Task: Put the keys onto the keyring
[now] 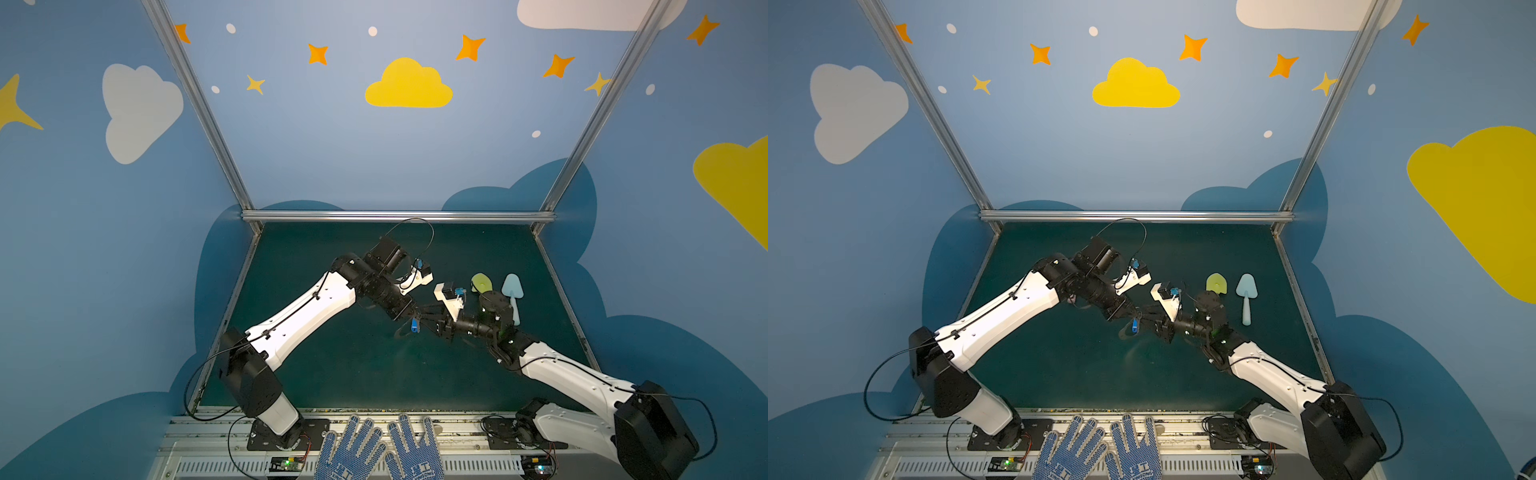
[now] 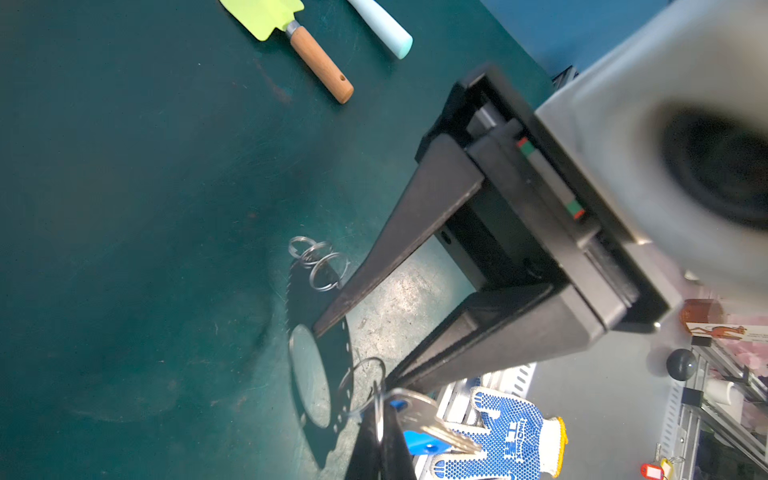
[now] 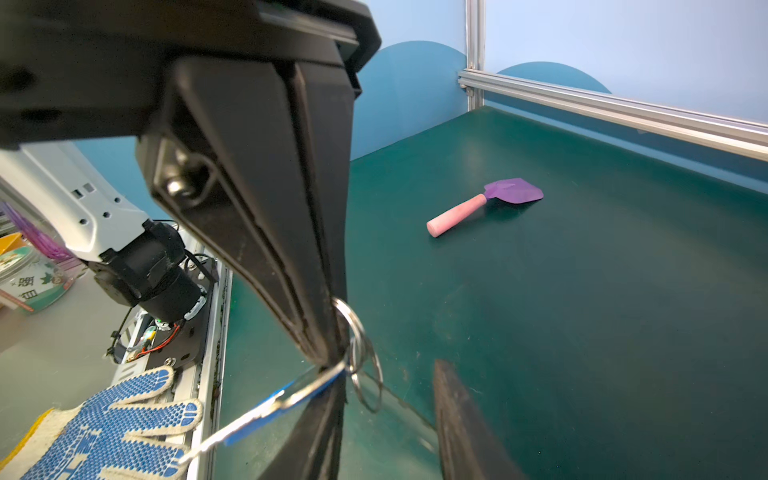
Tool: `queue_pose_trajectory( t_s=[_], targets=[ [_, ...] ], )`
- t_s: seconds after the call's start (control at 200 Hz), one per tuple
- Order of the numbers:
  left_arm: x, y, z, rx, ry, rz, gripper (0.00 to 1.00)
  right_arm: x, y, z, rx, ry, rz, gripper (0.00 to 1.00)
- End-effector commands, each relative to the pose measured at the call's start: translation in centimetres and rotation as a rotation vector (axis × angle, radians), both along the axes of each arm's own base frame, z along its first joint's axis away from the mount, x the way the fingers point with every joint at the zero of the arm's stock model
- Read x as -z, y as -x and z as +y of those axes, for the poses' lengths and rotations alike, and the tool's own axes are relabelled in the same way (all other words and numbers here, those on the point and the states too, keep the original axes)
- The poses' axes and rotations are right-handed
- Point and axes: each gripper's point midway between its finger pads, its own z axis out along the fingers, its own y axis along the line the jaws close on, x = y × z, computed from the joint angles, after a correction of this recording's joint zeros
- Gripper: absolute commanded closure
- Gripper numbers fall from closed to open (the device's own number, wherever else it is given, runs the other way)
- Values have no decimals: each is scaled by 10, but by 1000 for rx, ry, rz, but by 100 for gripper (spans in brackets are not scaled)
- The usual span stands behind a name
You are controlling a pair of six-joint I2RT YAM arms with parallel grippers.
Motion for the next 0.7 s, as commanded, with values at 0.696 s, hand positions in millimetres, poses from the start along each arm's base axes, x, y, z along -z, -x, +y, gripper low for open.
queue_pose_trajectory(
  t_s=[0.696],
  targets=[
    [-23, -5, 16, -87, 126, -64, 66, -38, -1, 2, 8, 39, -74, 100]
  ],
)
